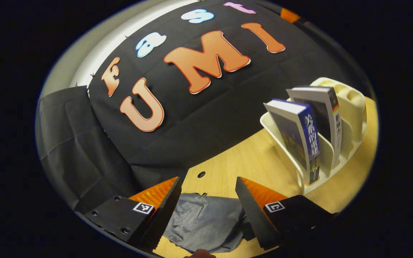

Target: Open the schoolbag, grab two books from the bookshelf and put them into the schoolbag.

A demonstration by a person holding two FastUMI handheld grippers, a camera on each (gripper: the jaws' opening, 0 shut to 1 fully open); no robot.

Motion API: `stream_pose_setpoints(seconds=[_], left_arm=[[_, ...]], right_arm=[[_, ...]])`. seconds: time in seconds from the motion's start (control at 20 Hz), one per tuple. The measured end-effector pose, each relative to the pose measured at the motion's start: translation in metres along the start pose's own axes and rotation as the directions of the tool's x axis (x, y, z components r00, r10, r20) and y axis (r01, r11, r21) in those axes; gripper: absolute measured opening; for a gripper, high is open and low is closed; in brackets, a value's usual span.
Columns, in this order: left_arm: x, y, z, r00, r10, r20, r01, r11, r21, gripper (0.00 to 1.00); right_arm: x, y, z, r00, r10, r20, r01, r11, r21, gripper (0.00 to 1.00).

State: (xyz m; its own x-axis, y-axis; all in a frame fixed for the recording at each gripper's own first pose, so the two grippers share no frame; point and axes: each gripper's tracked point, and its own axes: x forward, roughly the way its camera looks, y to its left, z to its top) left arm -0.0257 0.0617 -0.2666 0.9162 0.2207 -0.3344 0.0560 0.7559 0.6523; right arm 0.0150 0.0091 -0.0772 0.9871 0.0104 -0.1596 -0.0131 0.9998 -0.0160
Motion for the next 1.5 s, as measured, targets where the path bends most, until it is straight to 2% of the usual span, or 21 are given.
stream_pose_setpoints(seconds=[0.15,0.35,0.7,0.85,1.0,1.2,1.45,1.5], left_arm=[[0.009,-0.008,-0.027,0.999,0.017,-0.047,-0.012,0.994,0.112,0.96],[0.026,-0.005,-0.057,0.992,0.025,-0.12,0.001,0.978,0.211,0.95],[0.021,-0.023,-0.113,0.976,0.03,-0.217,0.038,0.953,0.3,0.95],[0.021,-0.024,-0.128,0.965,0.056,-0.256,0.038,0.937,0.347,0.95],[0.018,-0.015,-0.129,0.961,0.123,-0.246,-0.015,0.916,0.4,0.92],[0.024,-0.02,-0.143,0.948,0.167,-0.272,-0.018,0.88,0.475,0.78],[0.025,0.001,-0.152,0.929,0.229,-0.289,-0.059,0.865,0.498,0.71],[0.022,0.008,-0.152,0.926,0.238,-0.295,-0.064,0.866,0.496,0.65]], right_arm=[[0.001,-0.002,-0.001,1.0,0.0,-0.001,0.0,1.0,-0.002,0.98],[0.001,-0.004,-0.005,1.0,0.001,-0.009,-0.001,1.0,-0.005,0.98],[0.001,-0.006,-0.011,1.0,-0.001,-0.016,0.001,1.0,-0.006,0.98],[0.001,-0.006,-0.012,1.0,0.005,-0.016,-0.005,1.0,-0.007,0.98],[0.001,-0.004,-0.014,1.0,0.018,-0.019,-0.018,1.0,-0.004,0.98],[0.0,-0.006,-0.019,0.999,0.031,-0.028,-0.031,1.0,0.0,0.98],[0.0,-0.018,-0.023,0.999,0.031,-0.029,-0.031,1.0,-0.003,0.98],[-0.001,-0.02,-0.025,0.999,0.035,-0.034,-0.035,0.999,0.003,0.98]])
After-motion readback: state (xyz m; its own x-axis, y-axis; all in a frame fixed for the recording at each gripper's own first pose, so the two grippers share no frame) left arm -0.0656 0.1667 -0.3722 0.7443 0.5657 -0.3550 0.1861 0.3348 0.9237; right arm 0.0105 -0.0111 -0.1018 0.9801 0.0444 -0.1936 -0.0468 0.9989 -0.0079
